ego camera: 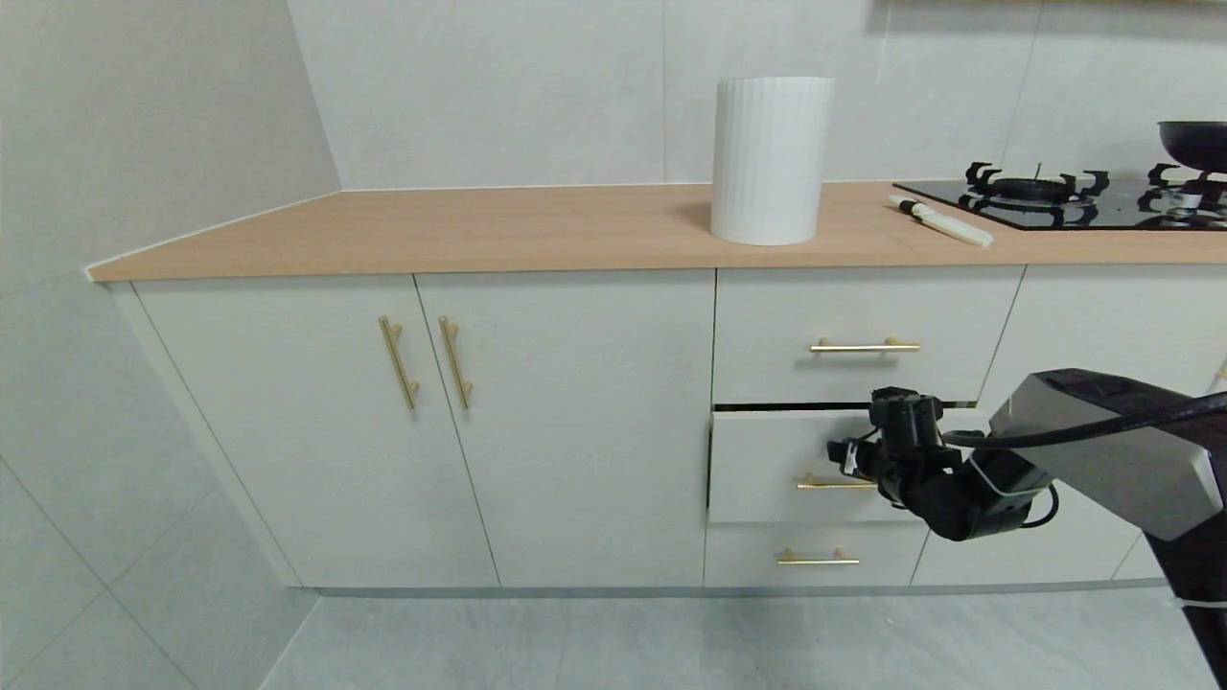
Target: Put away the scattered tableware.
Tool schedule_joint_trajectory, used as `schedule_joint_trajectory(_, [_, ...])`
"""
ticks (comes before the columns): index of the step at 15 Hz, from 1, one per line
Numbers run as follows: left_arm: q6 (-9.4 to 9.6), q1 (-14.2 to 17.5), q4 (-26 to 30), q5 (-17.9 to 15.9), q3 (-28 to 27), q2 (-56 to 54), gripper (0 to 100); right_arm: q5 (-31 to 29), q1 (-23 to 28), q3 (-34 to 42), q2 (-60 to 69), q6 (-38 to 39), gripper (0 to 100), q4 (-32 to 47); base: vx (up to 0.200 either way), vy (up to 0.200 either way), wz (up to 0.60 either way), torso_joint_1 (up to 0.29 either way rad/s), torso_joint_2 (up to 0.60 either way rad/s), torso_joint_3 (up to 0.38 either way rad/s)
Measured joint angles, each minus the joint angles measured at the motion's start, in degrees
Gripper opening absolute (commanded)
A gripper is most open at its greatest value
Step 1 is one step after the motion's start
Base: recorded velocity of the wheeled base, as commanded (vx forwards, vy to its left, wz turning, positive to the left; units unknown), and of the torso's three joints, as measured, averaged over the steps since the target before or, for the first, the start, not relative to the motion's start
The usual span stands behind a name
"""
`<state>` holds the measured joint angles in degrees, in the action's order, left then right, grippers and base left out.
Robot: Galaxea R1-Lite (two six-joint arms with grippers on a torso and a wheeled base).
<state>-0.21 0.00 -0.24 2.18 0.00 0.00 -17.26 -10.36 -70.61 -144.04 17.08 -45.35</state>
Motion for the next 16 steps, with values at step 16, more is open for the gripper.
schedule_joint_trajectory(16, [0.02, 0.0, 0.0, 0.0, 0.0, 0.0, 100, -2.6, 1.5, -7.3, -3.7, 3.4, 100, -0.2, 0.000, 0.000, 0.00, 0.000, 0.00, 0.000])
